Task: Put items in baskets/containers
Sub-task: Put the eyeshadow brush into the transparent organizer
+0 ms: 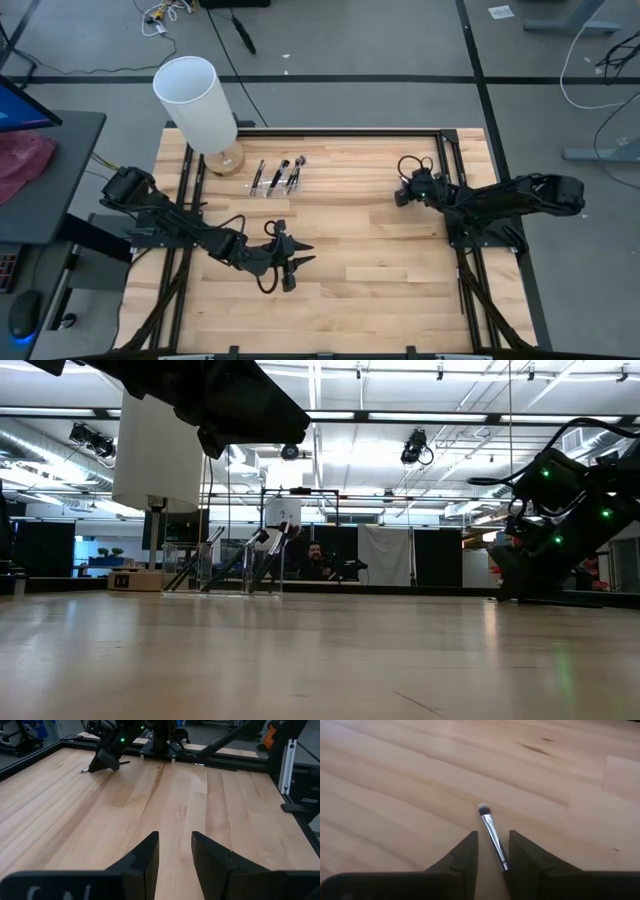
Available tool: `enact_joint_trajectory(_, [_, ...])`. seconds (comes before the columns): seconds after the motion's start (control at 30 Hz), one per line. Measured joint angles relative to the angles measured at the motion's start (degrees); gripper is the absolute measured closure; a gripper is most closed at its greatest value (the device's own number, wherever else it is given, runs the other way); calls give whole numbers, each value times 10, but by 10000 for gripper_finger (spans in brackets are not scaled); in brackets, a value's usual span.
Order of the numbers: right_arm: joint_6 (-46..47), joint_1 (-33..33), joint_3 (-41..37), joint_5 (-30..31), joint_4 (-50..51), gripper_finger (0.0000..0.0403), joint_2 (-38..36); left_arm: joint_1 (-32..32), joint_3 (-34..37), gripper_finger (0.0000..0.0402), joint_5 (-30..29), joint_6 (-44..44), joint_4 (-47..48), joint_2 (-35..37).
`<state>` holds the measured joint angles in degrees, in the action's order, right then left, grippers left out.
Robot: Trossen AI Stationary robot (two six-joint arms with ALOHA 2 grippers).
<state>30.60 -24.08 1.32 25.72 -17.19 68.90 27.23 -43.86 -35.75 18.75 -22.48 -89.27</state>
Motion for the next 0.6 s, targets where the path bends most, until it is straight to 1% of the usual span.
enact_joint_trajectory(0.13, [-20,5,0,-1,4,319,0,0,0,284,0,1,0,0])
enact_joint_trajectory(0.3, [-24,7,0,-7,3,387,0,0,0,284,0,1,0,0])
enact_joint_trajectory(0.5, [-5,14,-2,-4,-11,395,0,0,0,284,0,1,0,0])
enact_joint_trajectory(0.53, [-1,20,-5,-3,-26,396,1,0,0,284,0,1,0,0])
enact_joint_trajectory(0.6, [8,41,-8,-26,-77,397,3,0,0,284,0,0,0,0])
